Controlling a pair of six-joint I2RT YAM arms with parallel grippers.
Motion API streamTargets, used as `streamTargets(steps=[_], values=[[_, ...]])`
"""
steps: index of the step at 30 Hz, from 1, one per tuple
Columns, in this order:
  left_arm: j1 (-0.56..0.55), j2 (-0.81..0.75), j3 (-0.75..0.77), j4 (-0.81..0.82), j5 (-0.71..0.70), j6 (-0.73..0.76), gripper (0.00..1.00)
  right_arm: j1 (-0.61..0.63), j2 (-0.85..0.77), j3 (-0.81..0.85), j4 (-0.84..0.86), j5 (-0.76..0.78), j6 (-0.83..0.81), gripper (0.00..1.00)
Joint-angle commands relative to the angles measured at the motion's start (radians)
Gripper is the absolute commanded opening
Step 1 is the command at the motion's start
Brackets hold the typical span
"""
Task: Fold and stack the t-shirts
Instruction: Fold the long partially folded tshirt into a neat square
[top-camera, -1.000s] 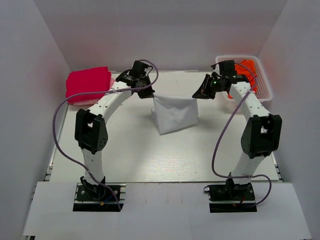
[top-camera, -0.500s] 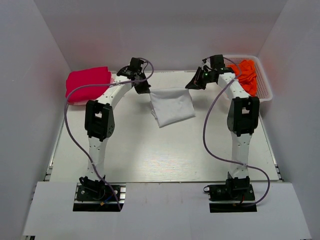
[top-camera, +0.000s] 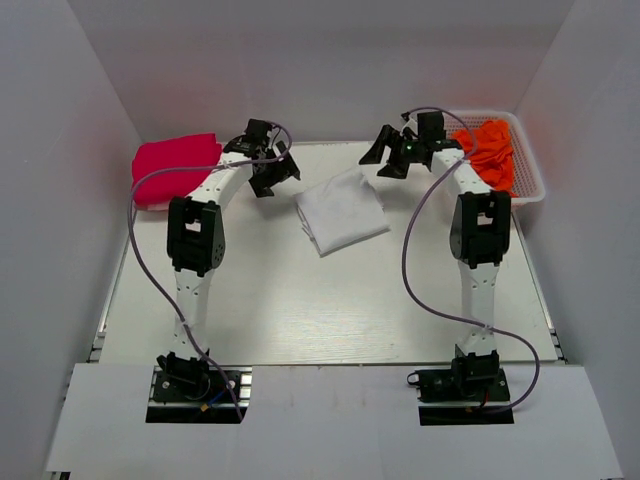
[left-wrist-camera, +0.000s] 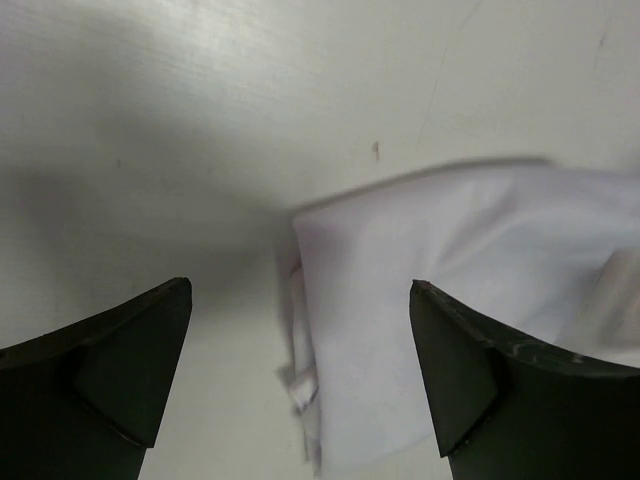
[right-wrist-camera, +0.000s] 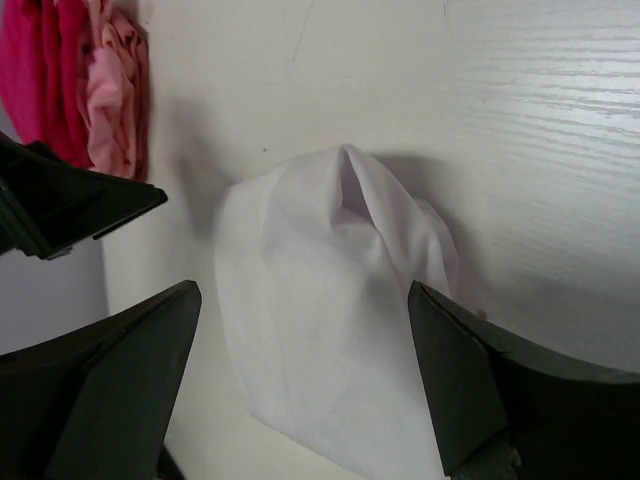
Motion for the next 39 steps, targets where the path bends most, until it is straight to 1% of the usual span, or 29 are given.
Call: streamTargets(steps=[1,2,3,4,6,7,9,10,11,14,15,19,22,24,26,27,29,32,34,35,37,39], values=[[-0.041,-0.164,-0.138,0.039,0.059,0.034,1.0,0.015,-0.181,-0.108,0.027,0.084,-0.184,0.9],[-0.041,-0.181,-0.178,0.061,0.075,0.034,1.0,0.02,-0.204,-0.134,0.011,0.144,-0.219,0.9],[-0.05,-0.195,-0.217,0.078,0.113,0.034,1.0,0.023,-0.206,-0.134,-0.002,0.149,-0.256,0.9],[-0.05,-0.219,-0.284,0.089,0.113,0.024,1.0,0.035,-0.201,-0.126,-0.018,0.153,-0.319,0.9],[-0.061,-0.233,-0.332,0.107,0.124,0.013,1.0,0.05,-0.187,-0.123,-0.044,0.153,-0.426,0.9],[-0.072,-0.233,-0.355,0.116,0.109,0.004,1.0,0.066,-0.16,-0.119,-0.044,0.156,-0.442,0.9],[-0.084,-0.224,-0.355,0.116,0.079,0.004,1.0,0.073,-0.134,-0.067,-0.052,0.17,-0.472,0.9],[-0.093,-0.215,-0.336,0.104,0.079,0.004,1.0,0.08,-0.094,-0.054,-0.041,0.175,-0.466,0.9],[-0.093,-0.206,-0.32,0.084,0.06,0.004,1.0,0.083,-0.082,-0.028,-0.03,0.143,-0.457,0.9],[-0.102,-0.186,-0.254,0.072,0.059,0.004,1.0,0.087,-0.051,0.009,0.011,0.019,-0.414,0.9],[-0.102,-0.186,-0.254,0.096,0.07,0.014,1.0,0.092,-0.057,0.003,0.052,-0.053,-0.387,0.9],[-0.112,-0.232,-0.231,0.13,0.093,0.034,1.0,0.109,-0.091,-0.066,0.172,-0.124,-0.318,0.9],[-0.112,-0.232,-0.222,0.153,0.062,0.044,1.0,0.11,-0.097,-0.091,0.272,-0.167,-0.246,0.9],[-0.112,-0.192,-0.199,0.153,0.09,0.044,1.0,0.112,-0.069,-0.09,0.304,-0.172,-0.2,0.9],[-0.112,-0.164,-0.19,0.196,0.143,0.044,1.0,0.107,-0.034,-0.067,0.32,-0.176,-0.157,0.9],[-0.112,-0.155,-0.19,0.219,0.154,0.053,1.0,0.104,-0.007,-0.061,0.329,-0.186,-0.105,0.9],[-0.112,-0.141,-0.222,0.286,0.165,0.053,1.0,0.1,0.033,-0.054,0.367,-0.207,-0.063,0.9],[-0.112,-0.132,-0.259,0.367,0.165,0.065,1.0,0.092,0.087,-0.03,0.451,-0.193,0.003,0.9],[-0.112,-0.106,-0.259,0.368,0.165,0.091,1.0,0.089,0.136,0.011,0.479,-0.186,0.056,0.9],[-0.112,-0.076,-0.233,0.348,0.165,0.091,1.0,0.083,0.15,0.027,0.491,-0.181,0.072,0.9],[-0.112,-0.049,-0.223,0.337,0.174,0.1,1.0,0.077,0.179,0.012,0.508,-0.173,0.101,0.9],[-0.112,-0.028,-0.223,0.326,0.185,0.1,1.0,0.069,0.191,-0.046,0.537,-0.131,0.126,0.9]])
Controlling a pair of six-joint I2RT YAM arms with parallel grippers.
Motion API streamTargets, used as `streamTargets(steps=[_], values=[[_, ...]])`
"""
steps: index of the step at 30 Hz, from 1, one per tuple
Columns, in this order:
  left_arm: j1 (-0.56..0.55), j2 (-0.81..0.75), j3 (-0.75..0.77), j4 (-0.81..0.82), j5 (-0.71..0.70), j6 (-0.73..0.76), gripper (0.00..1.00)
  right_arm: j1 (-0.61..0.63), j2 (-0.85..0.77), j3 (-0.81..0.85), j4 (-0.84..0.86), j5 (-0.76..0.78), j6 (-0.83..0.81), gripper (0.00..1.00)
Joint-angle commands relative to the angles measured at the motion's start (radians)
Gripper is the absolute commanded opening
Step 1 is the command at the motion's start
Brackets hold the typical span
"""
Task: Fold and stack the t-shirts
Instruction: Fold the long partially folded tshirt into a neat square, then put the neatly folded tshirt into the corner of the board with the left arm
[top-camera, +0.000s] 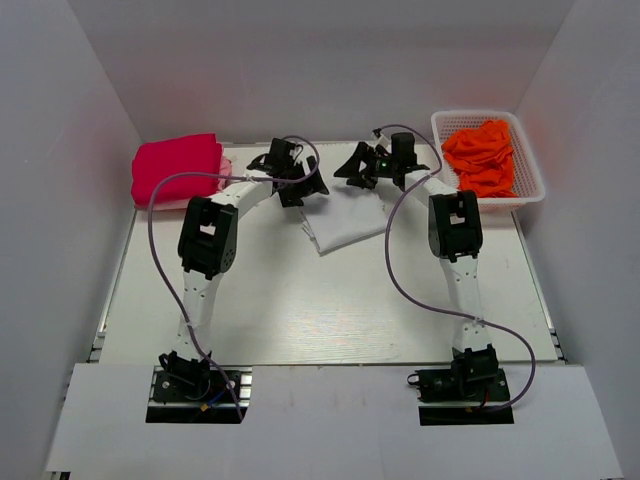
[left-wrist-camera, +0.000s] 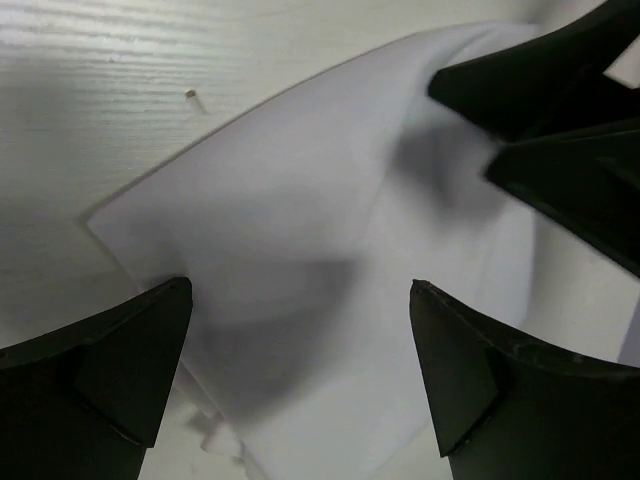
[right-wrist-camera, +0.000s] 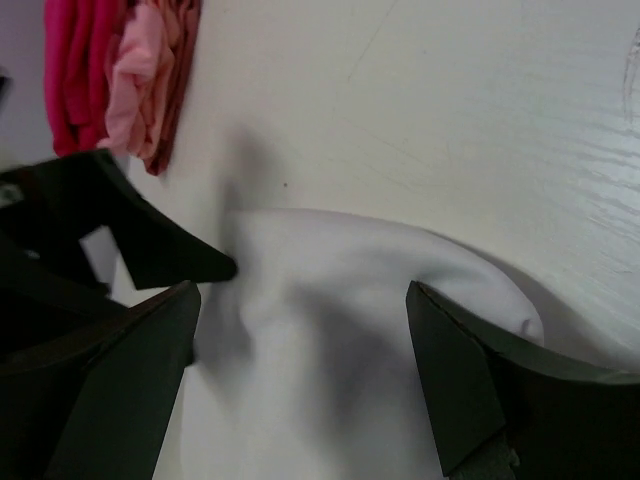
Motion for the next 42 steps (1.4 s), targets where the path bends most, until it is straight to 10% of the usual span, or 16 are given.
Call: streamTargets(steps=[1,19,29,42], values=[[-0.006,0.025,0.005,-0.004,0.028,0.025,1.0,-0.021,0.003,-0.03,0.106,0.031,0.09,0.9],[0.003,-0.056,-0.063,-0.124,-0.055,0.181,1.0,0.002,-0.423,-0.792,0.173,-0.029,0.041,0.9],[-0.006,-0.385,-0.265,-0.156,-0.179,0.172,1.0,-0.002,-0.671,-0.694,0.007,0.113,-0.083,0.9],[-0.006,-0.258,-0.308,-0.212,-0.137,0.217,1.0,-0.004,-1.032,-0.971,-0.14,0.206,-0.137,0.9]])
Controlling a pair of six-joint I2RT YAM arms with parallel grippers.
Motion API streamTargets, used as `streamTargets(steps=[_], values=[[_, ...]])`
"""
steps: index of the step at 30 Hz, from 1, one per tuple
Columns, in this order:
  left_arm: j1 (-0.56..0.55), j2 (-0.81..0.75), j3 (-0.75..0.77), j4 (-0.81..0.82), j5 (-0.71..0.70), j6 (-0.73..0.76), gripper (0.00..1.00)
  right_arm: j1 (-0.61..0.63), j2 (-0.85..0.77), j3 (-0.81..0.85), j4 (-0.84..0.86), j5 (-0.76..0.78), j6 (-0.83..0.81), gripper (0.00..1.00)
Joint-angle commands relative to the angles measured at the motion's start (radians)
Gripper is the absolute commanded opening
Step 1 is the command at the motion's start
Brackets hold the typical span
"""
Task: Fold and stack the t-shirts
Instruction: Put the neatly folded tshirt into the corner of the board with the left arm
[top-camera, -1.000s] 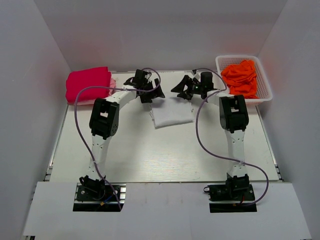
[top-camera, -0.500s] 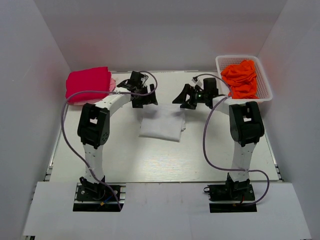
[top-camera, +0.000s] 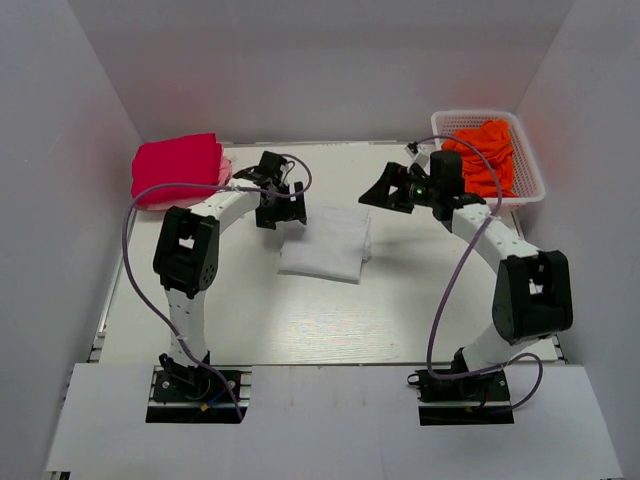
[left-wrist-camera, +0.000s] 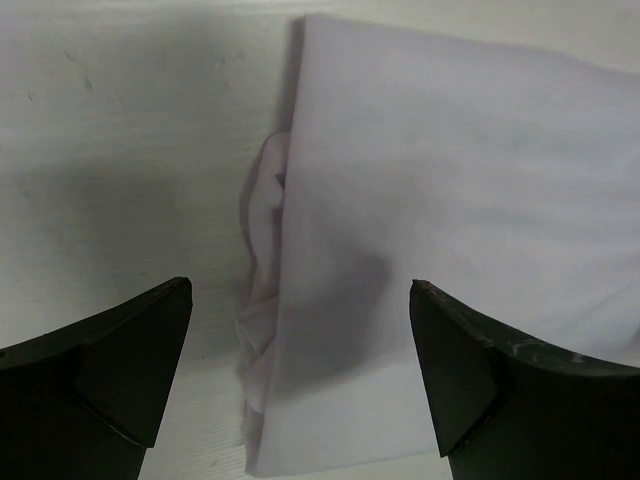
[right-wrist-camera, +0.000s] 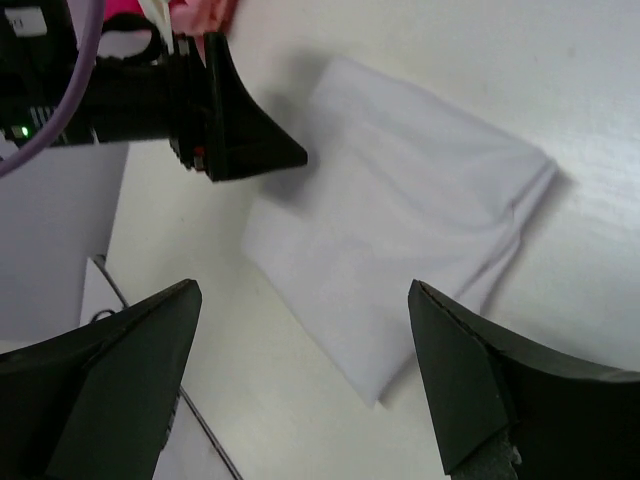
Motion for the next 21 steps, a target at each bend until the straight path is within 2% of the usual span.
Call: streamTargets(steps=[1,7,14,15,20,21], values=[[0.002,-0.006,-0.028,0.003,0.035,0.02,1.0,-0.004,-0.108,-0.079,-0.101,0.06,-0.054,0.9],[-0.007,0.041,-0.039,-0.001,-0.012,-0.003,1.0,-0.004,-0.234,-0.127,-0.216,0.124,-0.101,0.9],[-0.073,0.107,-0.06,-0.011,-0.033,-0.012,0.83,-0.009,-0.319,-0.124,-0.282,0.228,-0.136,0.9],[-0.073,0.107,-0.06,-0.011,-0.033,-0.012,0.77,-0.006,-0.329,-0.118,-0.286,0.239,-0.136,0.9],[-0.138,0.107,-0.095,-0.01,-0.105,-0.03,0.6,-0.009,-0.357,-0.133,-0.289,0.305,-0.146,0.9],[-0.16,0.107,-0.095,-0.02,-0.136,-0.044,0.4,-0.009,-0.375,-0.144,-0.291,0.325,-0.141,0.9]])
